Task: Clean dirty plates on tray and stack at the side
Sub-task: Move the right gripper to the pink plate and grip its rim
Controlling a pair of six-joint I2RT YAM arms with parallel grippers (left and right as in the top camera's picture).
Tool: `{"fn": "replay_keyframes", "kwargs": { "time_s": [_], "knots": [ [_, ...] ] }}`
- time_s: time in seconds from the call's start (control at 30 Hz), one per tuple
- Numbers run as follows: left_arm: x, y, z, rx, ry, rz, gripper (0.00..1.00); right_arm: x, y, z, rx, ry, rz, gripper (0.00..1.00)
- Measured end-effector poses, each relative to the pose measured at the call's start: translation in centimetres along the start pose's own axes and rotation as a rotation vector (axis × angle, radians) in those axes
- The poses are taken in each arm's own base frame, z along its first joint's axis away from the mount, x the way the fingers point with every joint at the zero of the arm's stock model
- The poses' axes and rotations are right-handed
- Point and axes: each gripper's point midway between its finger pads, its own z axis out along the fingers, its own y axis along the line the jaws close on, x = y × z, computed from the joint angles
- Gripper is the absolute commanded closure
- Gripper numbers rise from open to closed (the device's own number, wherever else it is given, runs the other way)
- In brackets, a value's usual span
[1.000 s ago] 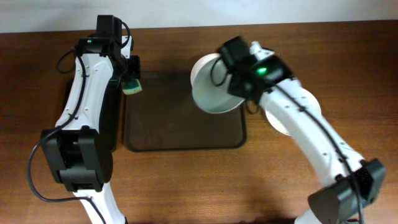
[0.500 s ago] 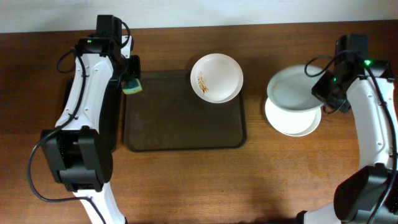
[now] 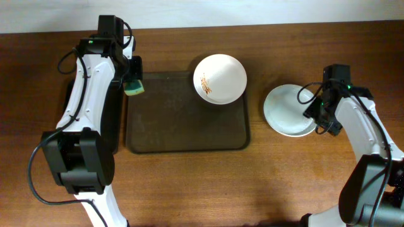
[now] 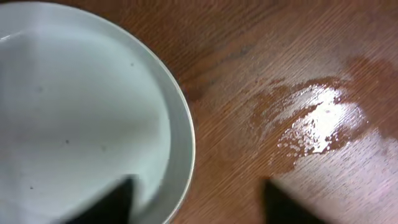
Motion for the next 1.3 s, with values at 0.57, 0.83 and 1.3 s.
{"fn": "replay_keyframes", "kwargs": {
  "time_s": [0.57,0.83,1.3],
  "knots": [
    [0.0,0.0,0.0,0.0,-0.001,0.0,0.99,3.7,20.7,-9.9,-0.571,-0.019,-0.288,0.06],
    [0.0,0.0,0.0,0.0,0.0,0.0,0.99,6.0,23.6,-6.1,-0.518,0.019,-0.259,0.33],
    [0.0,0.0,0.0,0.0,-0.001,0.0,0.99,11.3,25.3,2.2,-0.349,0.11,-0.237,0.89]
  ]
}}
